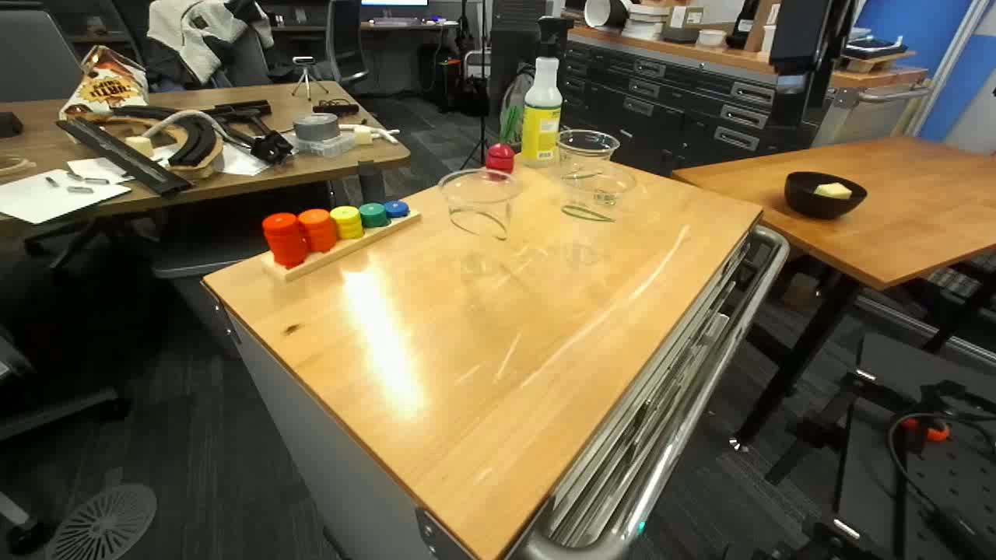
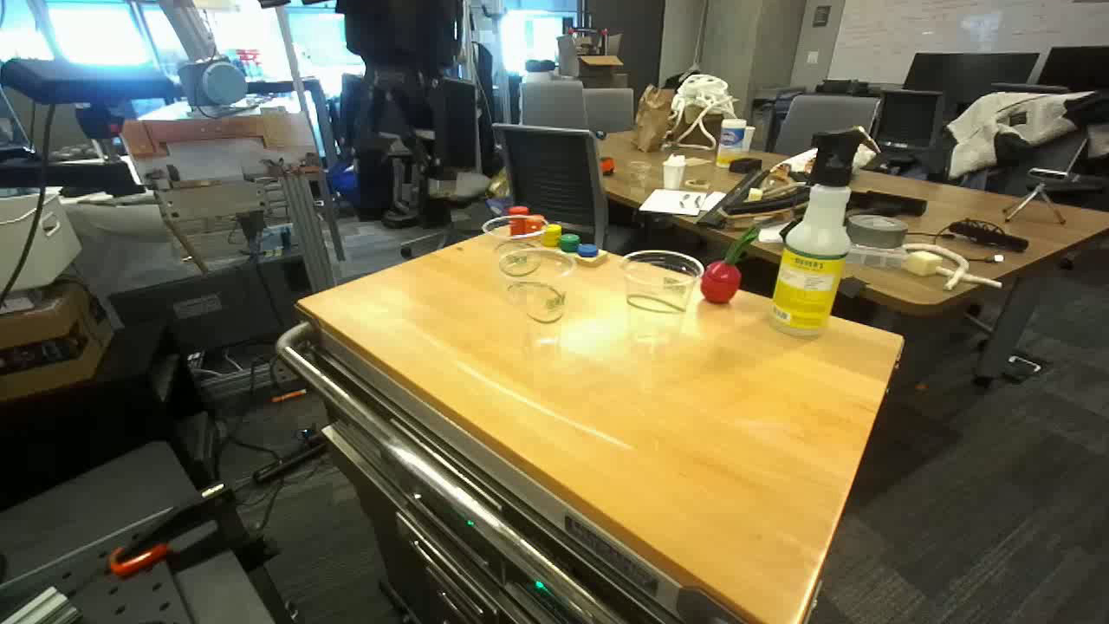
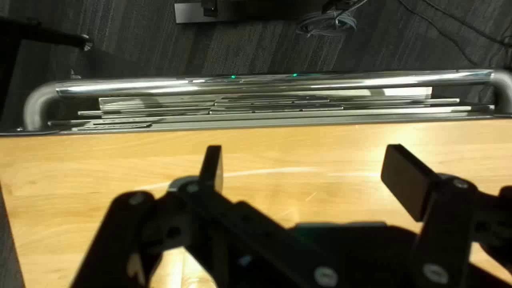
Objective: Pack the cups in the tower form
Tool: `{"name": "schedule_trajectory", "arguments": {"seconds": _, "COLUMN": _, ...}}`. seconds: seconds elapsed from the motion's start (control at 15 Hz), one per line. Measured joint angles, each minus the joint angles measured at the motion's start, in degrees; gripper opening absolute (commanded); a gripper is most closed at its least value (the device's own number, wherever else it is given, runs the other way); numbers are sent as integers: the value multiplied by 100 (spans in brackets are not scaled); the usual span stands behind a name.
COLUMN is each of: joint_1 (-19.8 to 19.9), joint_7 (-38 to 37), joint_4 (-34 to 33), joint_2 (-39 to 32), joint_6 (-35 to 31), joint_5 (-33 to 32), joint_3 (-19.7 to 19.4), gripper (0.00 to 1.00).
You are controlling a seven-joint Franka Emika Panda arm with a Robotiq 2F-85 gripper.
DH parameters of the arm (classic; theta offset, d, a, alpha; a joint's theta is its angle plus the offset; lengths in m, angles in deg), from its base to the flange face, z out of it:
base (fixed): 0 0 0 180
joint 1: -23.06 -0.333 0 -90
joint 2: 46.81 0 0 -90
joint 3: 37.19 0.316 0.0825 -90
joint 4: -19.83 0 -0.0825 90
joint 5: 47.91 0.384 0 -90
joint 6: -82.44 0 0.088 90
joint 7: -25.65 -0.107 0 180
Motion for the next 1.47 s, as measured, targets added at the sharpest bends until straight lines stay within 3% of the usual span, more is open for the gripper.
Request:
{"name": "schedule_trajectory", "arguments": {"seconds": 1.0, "joint_1": 49, "joint_7": -50, "joint_4": -192, "joint_2": -140, "joint_6": -107, "joint_5": -2, "joint_3": -60, "gripper": 100}}
{"name": "schedule_trajectory", "arguments": {"seconds": 1.47, "joint_1": 366, "joint_7": -73, "joint_4": -1815, "joint_2": -1634, "joint_6": -667, "joint_5": 131, "joint_3": -422, "gripper": 100}}
